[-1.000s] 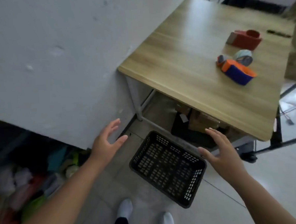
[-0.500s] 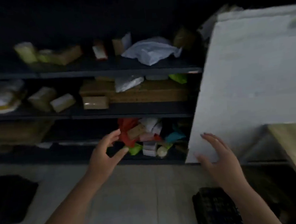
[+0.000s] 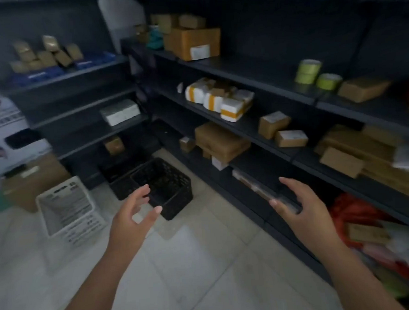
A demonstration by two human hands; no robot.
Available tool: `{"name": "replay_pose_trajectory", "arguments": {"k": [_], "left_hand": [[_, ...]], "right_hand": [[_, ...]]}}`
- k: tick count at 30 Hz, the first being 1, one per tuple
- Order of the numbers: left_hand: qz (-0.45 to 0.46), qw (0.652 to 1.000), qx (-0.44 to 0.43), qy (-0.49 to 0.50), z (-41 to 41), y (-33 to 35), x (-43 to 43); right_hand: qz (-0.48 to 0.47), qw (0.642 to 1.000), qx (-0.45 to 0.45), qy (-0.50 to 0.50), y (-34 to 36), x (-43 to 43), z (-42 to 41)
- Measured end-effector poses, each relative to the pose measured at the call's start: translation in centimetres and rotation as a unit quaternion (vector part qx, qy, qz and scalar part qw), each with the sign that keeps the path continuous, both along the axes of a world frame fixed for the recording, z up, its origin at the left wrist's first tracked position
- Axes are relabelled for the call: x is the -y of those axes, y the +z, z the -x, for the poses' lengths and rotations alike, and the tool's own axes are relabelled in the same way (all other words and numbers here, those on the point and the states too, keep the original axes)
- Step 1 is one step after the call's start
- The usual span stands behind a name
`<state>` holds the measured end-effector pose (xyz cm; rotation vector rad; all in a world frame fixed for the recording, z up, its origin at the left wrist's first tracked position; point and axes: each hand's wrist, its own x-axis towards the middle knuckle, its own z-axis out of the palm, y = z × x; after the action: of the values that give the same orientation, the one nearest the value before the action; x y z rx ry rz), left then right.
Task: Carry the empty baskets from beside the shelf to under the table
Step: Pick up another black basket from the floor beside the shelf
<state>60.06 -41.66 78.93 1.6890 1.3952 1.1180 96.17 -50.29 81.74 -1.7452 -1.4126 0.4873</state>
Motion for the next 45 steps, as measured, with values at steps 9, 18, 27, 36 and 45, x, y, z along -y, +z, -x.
{"name": "replay_pose_trajectory", "arguments": {"k": [9, 18, 27, 36, 45], "left_hand": [[0.019, 0.981, 0.001, 0.192, 10.8, -2.2, -9.6], [0.044, 0.956, 0.013, 0.290, 13.2, -4.6, -22.2], [0.103, 0.950, 0.063, 0.290, 16.7, -11.1, -36.9], [0.214, 0.907, 0.149, 0.330, 17.5, -23.2, -52.4], [0.298, 0.799, 0.231, 0.468, 10.1, -40.5, -63.5]], "right_hand": [[0.022, 0.986, -0.019, 0.167, -1.5, -22.5, 9.1], [0.044, 0.963, 0.021, 0.265, -2.9, -44.0, 12.9], [0.068, 0.952, 0.077, 0.288, -6.4, -61.2, 20.1], [0.113, 0.925, 0.146, 0.331, -14.2, -79.7, 29.6], [0.143, 0.880, 0.237, 0.387, -33.3, -96.4, 33.7]]}}
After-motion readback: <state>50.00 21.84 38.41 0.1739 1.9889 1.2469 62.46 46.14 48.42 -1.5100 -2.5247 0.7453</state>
